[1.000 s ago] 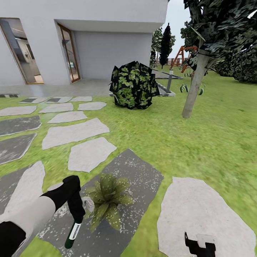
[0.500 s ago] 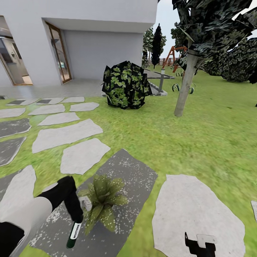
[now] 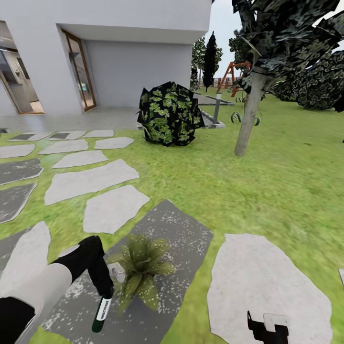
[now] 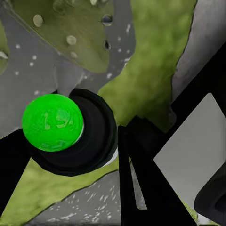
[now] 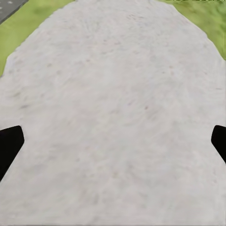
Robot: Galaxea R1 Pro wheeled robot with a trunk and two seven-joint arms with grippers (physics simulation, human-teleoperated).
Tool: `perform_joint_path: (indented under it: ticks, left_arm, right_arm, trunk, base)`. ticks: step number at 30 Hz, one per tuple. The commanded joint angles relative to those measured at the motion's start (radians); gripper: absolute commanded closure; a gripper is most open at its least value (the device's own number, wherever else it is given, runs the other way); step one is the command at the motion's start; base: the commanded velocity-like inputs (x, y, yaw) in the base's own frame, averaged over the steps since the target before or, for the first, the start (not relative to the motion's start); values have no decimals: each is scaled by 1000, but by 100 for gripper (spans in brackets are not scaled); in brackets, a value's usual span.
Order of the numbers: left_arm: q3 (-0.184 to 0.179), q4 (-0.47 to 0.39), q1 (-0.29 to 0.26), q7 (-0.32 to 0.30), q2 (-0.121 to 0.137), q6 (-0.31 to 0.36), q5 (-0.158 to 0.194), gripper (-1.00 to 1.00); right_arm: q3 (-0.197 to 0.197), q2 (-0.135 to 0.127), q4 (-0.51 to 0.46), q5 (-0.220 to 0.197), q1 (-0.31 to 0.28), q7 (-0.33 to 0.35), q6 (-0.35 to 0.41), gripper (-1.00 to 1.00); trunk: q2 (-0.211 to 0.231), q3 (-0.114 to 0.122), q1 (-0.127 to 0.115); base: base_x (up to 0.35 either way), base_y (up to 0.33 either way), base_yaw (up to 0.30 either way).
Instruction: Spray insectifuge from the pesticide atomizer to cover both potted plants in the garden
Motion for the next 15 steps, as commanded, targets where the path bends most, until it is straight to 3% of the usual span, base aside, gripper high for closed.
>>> perform_joint_path:
  ticks: [1,6,11,15]
  left_arm:
    - [-5,-2,0,-6,1,12,-4,100]
    - [-8,-3,0,-5,0,17,-5,100]
    - [-10,8,0,-5,-2,17,-4,100]
    - [-8,-1,0,-1,-3,17,-3,100]
  right_arm:
    - [-4,0,1,11,-1,-6,-3,-100]
    - [-4,0,0,11,-1,-6,-3,-100]
    - [-4,0,1,10,-1,-6,-3,-100]
    - [-4,0,1,11,-1,-6,-3,-100]
  trunk:
    - [0,-1,0]
    - [0,-1,0]
    - [0,-1,0]
    - [0,-1,0]
  base:
    - [-7,299,-104]
    - [-148,240,-231]
    - [-27,31,-253]
    - [0,1,-80]
